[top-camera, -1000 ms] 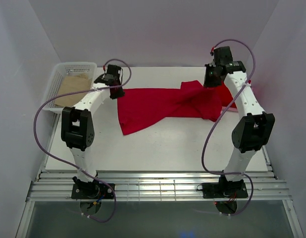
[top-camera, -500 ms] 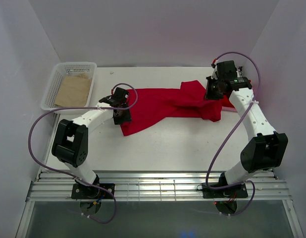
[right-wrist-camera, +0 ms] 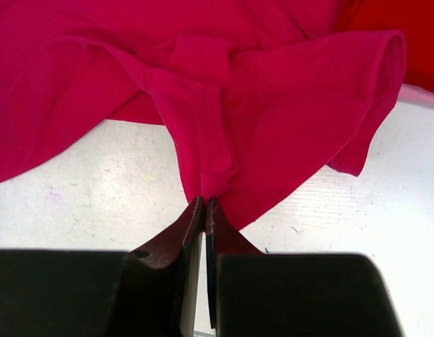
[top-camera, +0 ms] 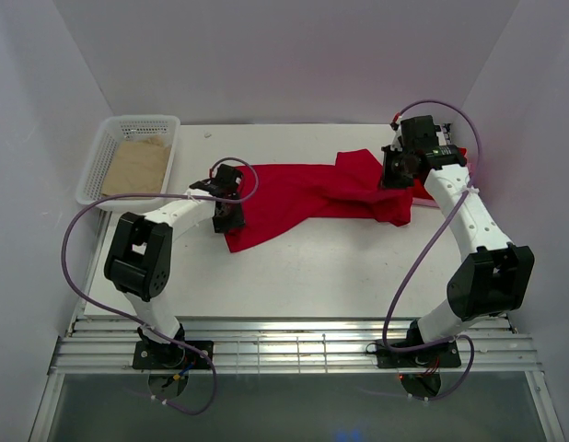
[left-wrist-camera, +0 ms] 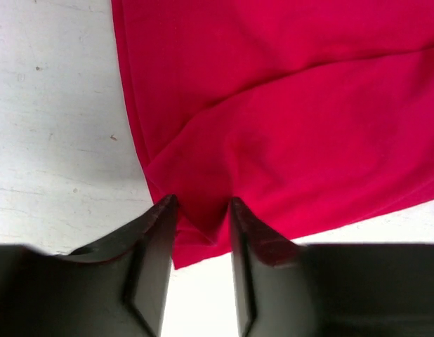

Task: Fold and stack the t-shirts
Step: Flatten out the tshirt

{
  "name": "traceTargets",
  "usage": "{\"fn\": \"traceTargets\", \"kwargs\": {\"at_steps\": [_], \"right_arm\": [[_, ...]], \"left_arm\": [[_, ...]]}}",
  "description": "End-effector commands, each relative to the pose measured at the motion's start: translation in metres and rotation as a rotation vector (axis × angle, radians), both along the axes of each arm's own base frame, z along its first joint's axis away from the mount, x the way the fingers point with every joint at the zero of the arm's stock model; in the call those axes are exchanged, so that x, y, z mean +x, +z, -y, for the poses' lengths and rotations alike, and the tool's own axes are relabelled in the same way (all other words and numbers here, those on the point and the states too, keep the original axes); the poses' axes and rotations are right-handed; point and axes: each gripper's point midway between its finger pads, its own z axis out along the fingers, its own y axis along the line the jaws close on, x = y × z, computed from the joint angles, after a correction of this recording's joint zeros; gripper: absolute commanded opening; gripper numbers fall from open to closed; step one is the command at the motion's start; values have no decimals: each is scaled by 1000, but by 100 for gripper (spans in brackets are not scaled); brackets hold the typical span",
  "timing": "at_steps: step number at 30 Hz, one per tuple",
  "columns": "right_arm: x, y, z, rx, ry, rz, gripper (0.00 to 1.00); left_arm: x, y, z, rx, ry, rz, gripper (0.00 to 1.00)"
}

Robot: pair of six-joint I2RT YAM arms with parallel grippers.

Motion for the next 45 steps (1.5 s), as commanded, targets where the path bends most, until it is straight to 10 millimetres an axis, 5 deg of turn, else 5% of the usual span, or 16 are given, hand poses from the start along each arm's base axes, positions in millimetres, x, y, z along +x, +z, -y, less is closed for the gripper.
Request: {"fn": "traceTargets", "kwargs": {"at_steps": [1,5,14,17,18,20,21,22,23,25,27,28,29,35,41,45], "right_arm": [[-2,11,-4,7,25,37,8],[-5,11,-2,-1,20,39,8],[34,-3,10,-74,-69,35,8],[80,21,3,-54,-100,99,8],[102,58,-1,-30,-109,195,8],[132,62,-5,-30,-123,211,8],[146,76,-8,-17,-120,255,8],[160,120,-12,14,-115,372,8],[177,124,-19,38,-93,413,8],[190,142,-26,60,-38,510,8],[193,203,-38,112,40,752,8],[195,183,-39,109,51,756,9],[185,248,-37,134,55,984,9],[162,362,-21,66,95,1329,11],[124,376,-21,96,144,1353,12],[98,313,-29,148,178,1170,9]], "left_arm": [[9,4,0,8,9,37,44],[11,6,-4,31,14,49,2],[70,68,-12,119,88,213,0],[103,86,-11,135,114,248,0],[130,126,-5,102,134,341,0],[156,134,-9,116,166,353,0],[181,186,-6,65,194,471,0],[194,200,-13,55,223,502,0],[206,199,-15,47,239,508,0],[232,254,-24,-28,285,667,0],[238,293,-31,-93,307,780,0],[250,298,-37,-124,323,857,0],[234,347,-40,-188,318,974,0],[205,441,-59,-349,277,1386,0],[192,423,-35,-446,97,1316,0],[160,394,-22,-483,21,1206,0]]}}
